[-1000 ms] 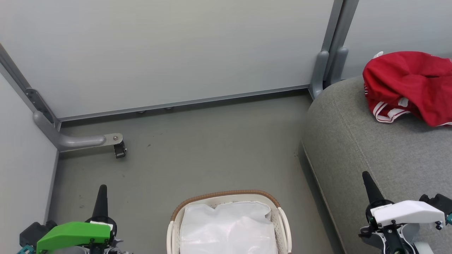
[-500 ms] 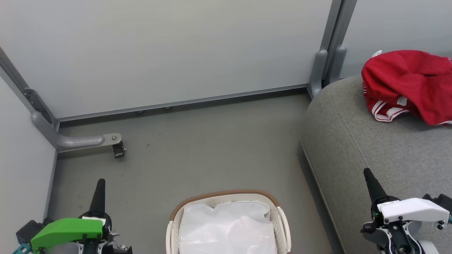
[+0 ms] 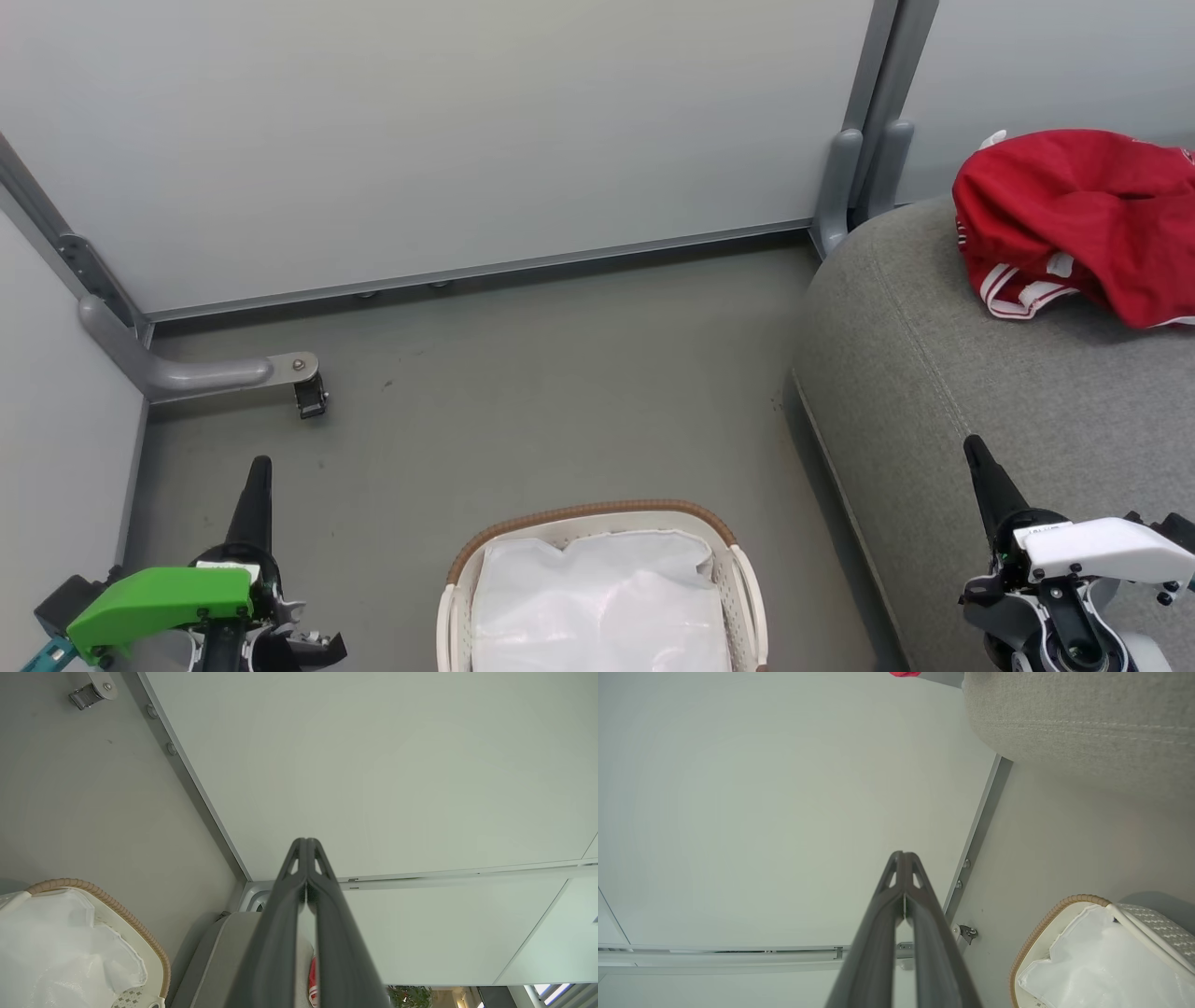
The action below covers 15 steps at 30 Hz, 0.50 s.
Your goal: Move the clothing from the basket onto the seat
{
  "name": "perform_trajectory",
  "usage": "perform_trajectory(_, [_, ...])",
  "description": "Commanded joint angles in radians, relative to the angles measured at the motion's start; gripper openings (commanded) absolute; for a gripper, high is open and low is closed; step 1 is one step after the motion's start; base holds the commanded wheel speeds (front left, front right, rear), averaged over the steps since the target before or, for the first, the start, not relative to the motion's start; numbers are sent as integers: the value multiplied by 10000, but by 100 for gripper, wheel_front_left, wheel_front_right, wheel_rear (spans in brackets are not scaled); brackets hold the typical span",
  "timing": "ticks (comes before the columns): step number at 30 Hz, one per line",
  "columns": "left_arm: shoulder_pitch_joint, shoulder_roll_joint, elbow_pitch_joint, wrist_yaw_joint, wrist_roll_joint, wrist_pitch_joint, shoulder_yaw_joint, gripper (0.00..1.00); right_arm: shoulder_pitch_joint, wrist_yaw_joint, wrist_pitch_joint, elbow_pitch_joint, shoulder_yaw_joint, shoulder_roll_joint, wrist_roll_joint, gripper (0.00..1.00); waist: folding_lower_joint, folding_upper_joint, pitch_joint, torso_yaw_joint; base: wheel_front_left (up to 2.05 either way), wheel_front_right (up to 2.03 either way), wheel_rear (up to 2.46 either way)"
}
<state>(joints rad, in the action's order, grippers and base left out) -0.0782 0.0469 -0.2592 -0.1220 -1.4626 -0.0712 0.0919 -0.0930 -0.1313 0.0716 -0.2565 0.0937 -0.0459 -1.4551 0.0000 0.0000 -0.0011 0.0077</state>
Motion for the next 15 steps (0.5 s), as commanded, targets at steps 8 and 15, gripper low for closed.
perform_trajectory(8, [-285,54,111,-71,-679,-211,129,0,-168,7,203,98,117,-64,-705,0,0,0,15,-28,0,0,0])
perform_trajectory(15, [-319,57,130,-104,-1116,-330,194,0,-185,6,349,117,170,-67,-1167,0,0,0,28,-52,0,0,0])
